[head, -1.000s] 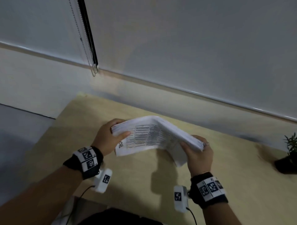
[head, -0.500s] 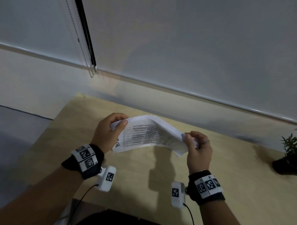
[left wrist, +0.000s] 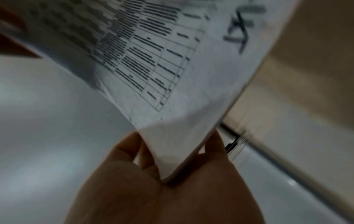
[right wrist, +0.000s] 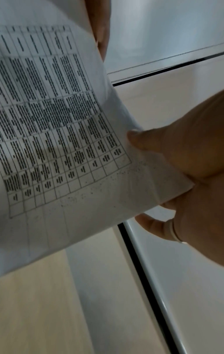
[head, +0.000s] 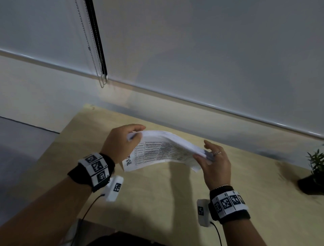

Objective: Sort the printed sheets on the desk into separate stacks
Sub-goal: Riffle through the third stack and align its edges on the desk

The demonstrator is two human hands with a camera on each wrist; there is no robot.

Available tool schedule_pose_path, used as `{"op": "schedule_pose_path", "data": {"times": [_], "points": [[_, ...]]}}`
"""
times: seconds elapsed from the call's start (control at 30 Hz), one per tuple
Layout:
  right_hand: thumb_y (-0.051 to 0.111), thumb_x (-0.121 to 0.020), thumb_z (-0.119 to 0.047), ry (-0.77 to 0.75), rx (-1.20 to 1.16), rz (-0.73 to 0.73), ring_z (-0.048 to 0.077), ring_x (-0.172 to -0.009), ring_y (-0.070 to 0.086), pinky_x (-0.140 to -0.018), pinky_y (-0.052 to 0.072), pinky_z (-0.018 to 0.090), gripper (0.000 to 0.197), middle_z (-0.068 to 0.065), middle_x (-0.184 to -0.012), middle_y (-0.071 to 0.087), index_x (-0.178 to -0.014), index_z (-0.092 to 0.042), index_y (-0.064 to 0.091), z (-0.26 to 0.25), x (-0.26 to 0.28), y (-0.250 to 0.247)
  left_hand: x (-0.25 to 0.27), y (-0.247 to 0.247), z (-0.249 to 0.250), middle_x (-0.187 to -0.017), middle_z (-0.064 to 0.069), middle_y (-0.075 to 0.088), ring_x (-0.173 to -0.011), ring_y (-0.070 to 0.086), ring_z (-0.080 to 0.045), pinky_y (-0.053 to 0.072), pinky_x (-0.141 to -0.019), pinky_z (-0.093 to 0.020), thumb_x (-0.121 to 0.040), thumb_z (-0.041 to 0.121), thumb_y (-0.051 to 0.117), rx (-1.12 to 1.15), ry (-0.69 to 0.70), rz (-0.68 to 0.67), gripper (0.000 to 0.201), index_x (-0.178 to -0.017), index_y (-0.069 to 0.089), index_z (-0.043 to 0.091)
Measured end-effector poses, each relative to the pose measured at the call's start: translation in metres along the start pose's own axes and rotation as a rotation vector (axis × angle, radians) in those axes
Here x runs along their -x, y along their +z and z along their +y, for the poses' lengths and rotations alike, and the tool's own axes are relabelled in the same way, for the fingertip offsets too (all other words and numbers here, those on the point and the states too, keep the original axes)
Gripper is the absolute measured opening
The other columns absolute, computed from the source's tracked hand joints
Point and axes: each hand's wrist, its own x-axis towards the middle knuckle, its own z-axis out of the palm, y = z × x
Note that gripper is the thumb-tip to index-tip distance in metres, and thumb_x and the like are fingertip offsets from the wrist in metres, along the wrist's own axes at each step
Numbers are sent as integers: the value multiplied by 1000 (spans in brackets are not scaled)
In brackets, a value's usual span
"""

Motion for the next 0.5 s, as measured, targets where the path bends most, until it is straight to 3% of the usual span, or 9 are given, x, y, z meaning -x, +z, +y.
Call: {"op": "schedule_pose_path", "data": {"times": [0.07, 0.1, 0.23, 0.33, 0.4, 0.5], "points": [[77, -81, -26, -40, 134, -21, 24, -92, 65, -83, 52, 38, 25, 0, -98, 70, -104, -17, 73, -1, -4, -1, -1, -3, 0, -97, 11, 74, -87, 69, -12, 50, -76, -26, -87, 37, 66, -297, 142, -114, 24, -106, 72, 25], [76, -83, -26, -52, 187, -30, 29, -90, 66, -80, 52, 43, 18, 1, -94, 72, -97, -16, 74, -3, -6, -2, -2, -4, 2, -92, 6, 75, -84, 69, -21, 48, -70, -28, -88, 36, 66, -414, 175, -141, 20, -103, 72, 24], [74, -82, -34, -49, 293, -42, 28, -86, 67, -78, 53, 40, 16, 0, -88, 73, -92, -21, 74, -13, -11, -19, -6, -14, 17, -82, 0, 71, -74, 66, -30, 38, -59, -29, -87, 31, 68, -589, 274, -106, 12, -94, 69, 21], [71, -78, -44, 23, 404, -165, 23, -92, 67, -82, 52, 38, 27, -7, -95, 72, -102, -30, 70, -18, -8, -23, -2, -9, 22, -86, 1, 69, -80, 64, -29, 42, -59, -32, -86, 35, 68, -703, 266, -238, 22, -101, 60, 21], [71, -78, -41, -3, 453, -222, 25, -93, 67, -81, 50, 38, 24, -6, -94, 72, -99, -30, 69, -21, -5, -21, 0, -2, 23, -91, 1, 69, -84, 66, -28, 45, -61, -33, -90, 36, 64, -810, 235, -353, 21, -104, 57, 21], [71, -81, -32, -24, 448, -207, 28, -88, 65, -78, 47, 37, 11, -2, -86, 71, -90, -27, 70, -21, -4, -23, -1, 2, 24, -88, 1, 69, -81, 66, -26, 44, -57, -32, -91, 30, 62, -826, 249, -345, 13, -100, 58, 21]]}}
